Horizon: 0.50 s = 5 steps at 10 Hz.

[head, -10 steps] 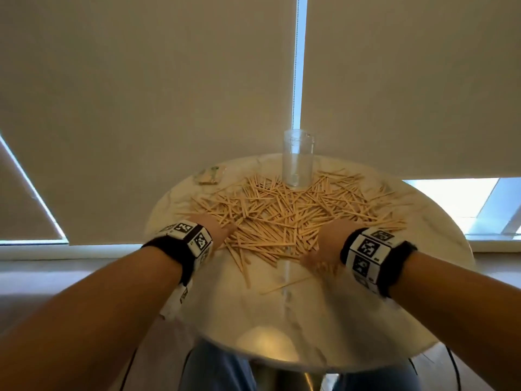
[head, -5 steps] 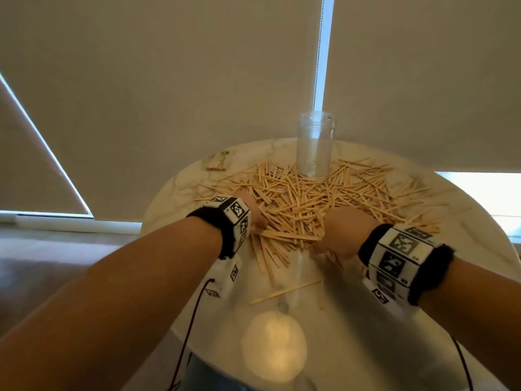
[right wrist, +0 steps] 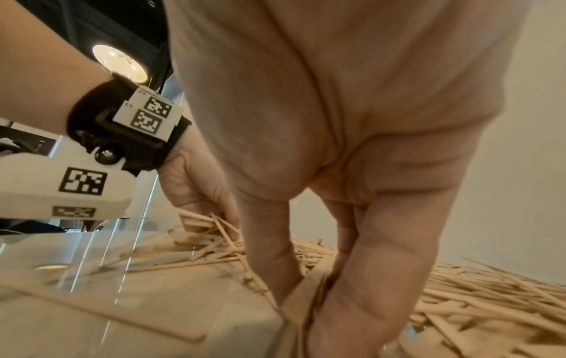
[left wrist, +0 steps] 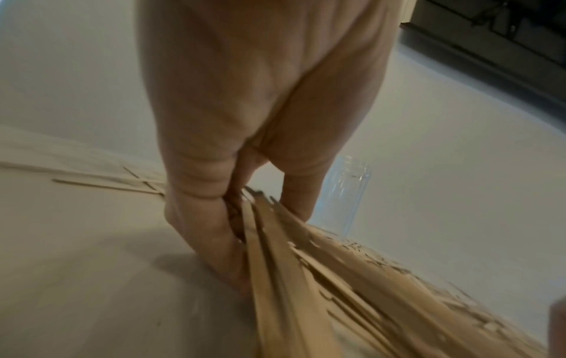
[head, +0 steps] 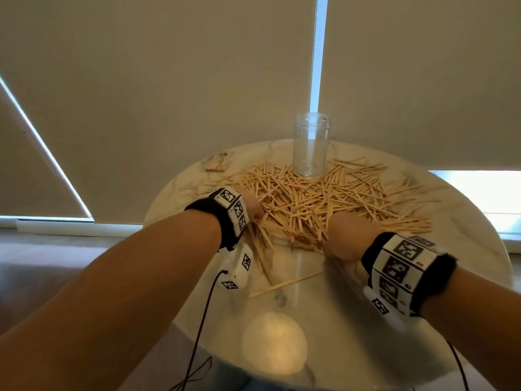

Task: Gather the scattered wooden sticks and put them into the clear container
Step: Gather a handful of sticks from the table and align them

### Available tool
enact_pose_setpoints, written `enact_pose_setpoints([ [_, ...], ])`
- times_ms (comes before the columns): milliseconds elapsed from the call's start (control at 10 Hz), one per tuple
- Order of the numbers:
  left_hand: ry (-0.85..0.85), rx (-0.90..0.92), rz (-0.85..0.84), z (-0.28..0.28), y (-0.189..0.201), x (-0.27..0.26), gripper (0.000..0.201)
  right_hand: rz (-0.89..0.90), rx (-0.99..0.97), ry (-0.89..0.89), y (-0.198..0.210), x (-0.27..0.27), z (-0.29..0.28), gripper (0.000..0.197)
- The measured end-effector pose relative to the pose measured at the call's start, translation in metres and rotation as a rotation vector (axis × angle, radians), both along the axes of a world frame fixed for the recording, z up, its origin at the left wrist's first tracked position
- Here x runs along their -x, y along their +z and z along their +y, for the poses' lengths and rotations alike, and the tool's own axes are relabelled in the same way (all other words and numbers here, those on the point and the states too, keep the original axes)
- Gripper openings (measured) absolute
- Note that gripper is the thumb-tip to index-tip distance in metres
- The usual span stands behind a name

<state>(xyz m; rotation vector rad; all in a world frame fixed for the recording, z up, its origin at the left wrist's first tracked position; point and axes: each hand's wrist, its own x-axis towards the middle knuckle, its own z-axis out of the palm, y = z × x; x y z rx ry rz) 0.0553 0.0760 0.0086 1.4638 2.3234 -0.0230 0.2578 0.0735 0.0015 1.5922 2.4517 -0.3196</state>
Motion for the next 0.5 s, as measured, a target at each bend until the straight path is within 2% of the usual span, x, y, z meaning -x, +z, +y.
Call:
enact_pose_setpoints([
  [100,0.001,-0.019,-0.128,-0.007,-0.001,0.001,0.038,0.044,0.010,-0.042,0.002,-0.004,-0.001,0.028],
  [200,0.087,-0.107,-0.156,-0.004,-0.001,0.003,0.039,0.102,0.040,-0.071,0.006,-0.010,0.000,0.030],
  [300,0.001,-0.151,-0.167,-0.004,-0.004,0.004,0.033,0.176,0.095,-0.114,0.008,-0.018,0.004,0.022],
  [400,0.066,-0.134,-0.249,0.001,-0.008,0.006,0.024,0.268,0.143,-0.182,0.010,-0.023,0.008,0.016],
  [500,0.162,-0.180,-0.454,0.013,-0.020,0.010,0.021,0.384,0.137,-0.235,0.015,-0.025,0.012,0.014],
])
